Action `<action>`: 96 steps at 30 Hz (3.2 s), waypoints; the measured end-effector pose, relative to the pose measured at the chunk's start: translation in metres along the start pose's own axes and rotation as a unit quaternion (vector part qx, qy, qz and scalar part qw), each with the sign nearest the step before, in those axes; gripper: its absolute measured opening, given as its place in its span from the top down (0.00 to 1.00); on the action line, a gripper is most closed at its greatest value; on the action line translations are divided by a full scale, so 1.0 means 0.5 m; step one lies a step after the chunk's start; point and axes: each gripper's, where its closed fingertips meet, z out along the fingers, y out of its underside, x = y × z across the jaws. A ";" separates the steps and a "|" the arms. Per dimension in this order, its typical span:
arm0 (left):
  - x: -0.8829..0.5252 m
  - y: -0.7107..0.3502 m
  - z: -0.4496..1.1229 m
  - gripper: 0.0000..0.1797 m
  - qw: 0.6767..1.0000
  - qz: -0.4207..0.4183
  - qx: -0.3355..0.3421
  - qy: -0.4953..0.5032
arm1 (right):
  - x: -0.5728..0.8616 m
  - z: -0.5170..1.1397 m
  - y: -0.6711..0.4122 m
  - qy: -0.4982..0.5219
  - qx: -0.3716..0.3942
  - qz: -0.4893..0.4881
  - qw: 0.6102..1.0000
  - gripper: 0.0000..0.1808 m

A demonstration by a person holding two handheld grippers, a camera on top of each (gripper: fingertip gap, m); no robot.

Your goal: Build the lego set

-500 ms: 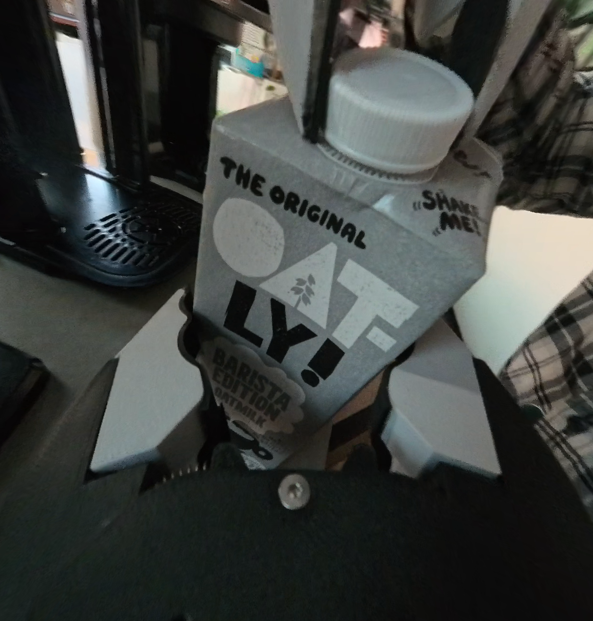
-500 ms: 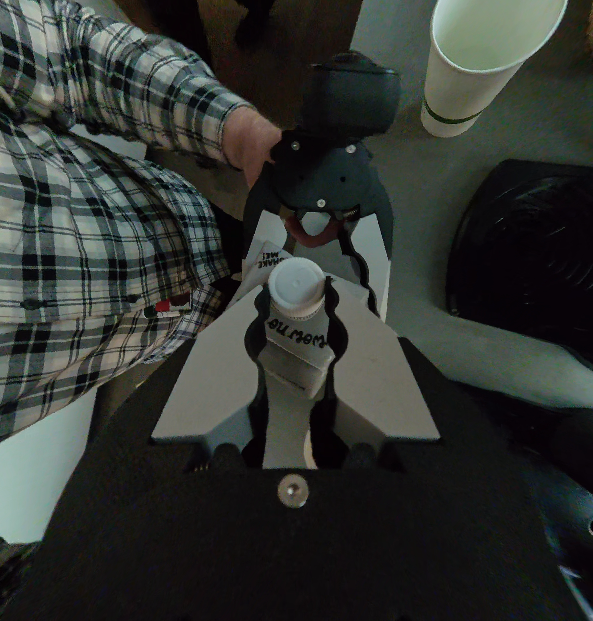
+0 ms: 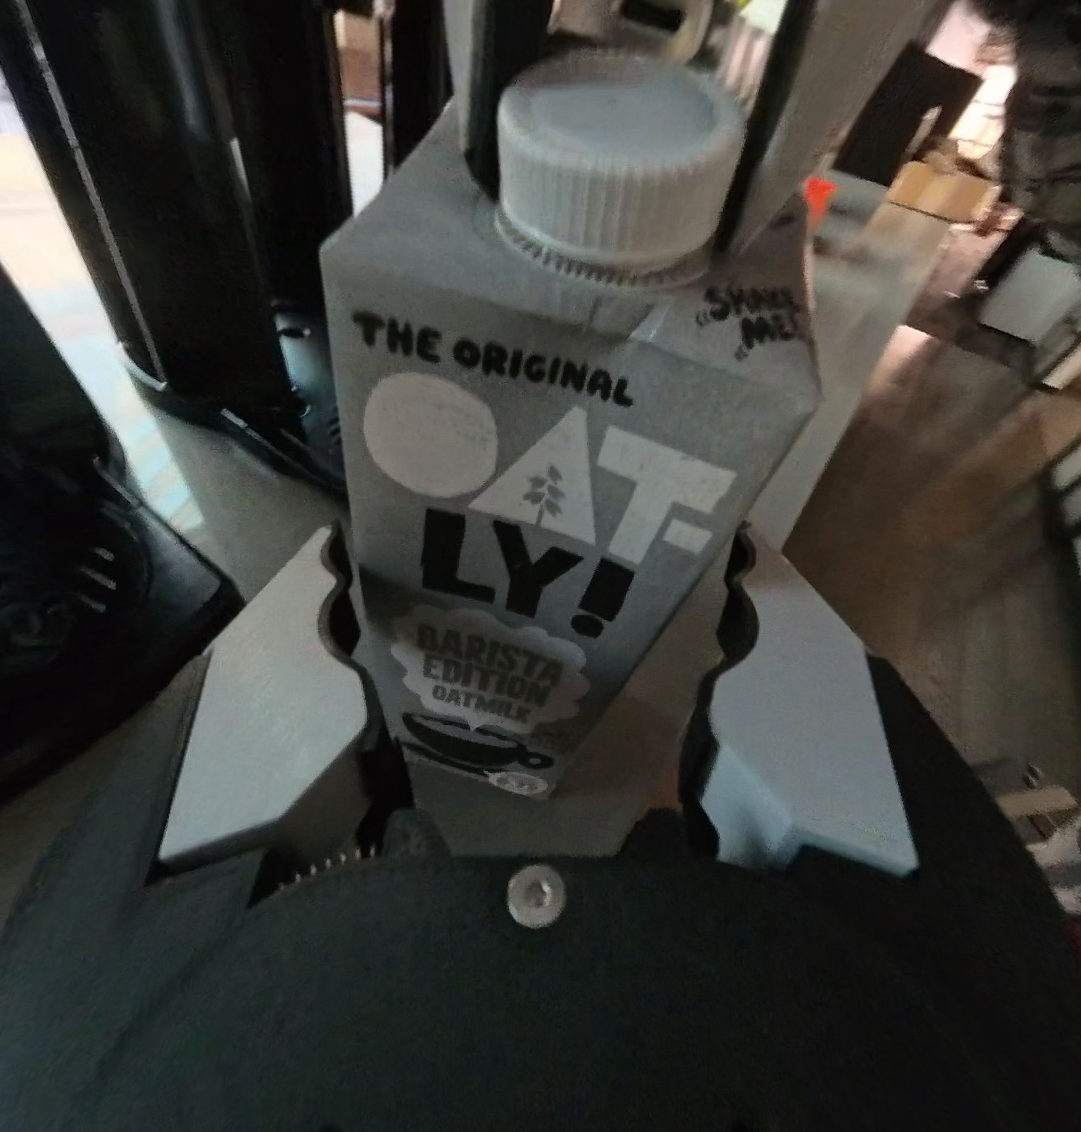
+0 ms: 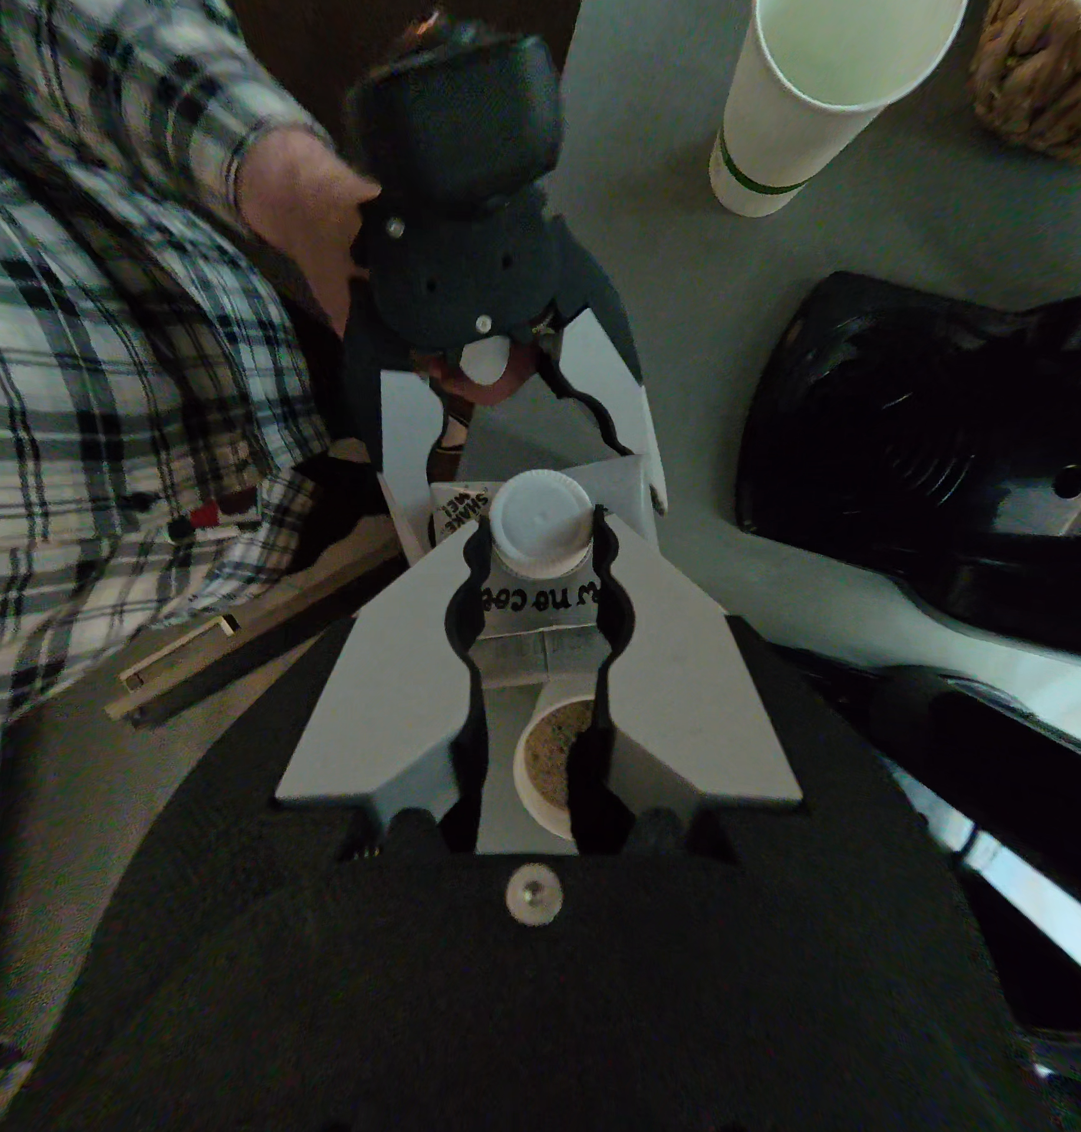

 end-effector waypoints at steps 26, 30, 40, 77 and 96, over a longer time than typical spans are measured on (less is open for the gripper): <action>-0.009 0.000 0.009 0.40 0.987 -0.004 -0.011 -0.161 | -0.006 -0.004 0.014 0.075 -0.078 0.045 0.993 0.83; 0.025 0.008 -0.013 0.42 0.994 0.023 -0.012 -0.102 | -0.023 -0.008 0.020 0.067 -0.068 0.010 0.995 0.83; 0.044 -0.038 -0.007 0.32 0.976 0.049 -0.039 0.209 | -0.032 -0.007 0.018 0.050 -0.037 -0.044 0.997 0.83; 0.025 -0.003 0.035 0.45 0.990 0.042 -0.058 0.125 | -0.039 -0.016 0.044 0.155 -0.001 0.032 0.987 0.83; -0.009 -0.002 0.012 0.47 0.999 0.029 -0.033 -0.030 | -0.018 -0.022 0.051 0.200 0.022 -0.009 0.979 0.82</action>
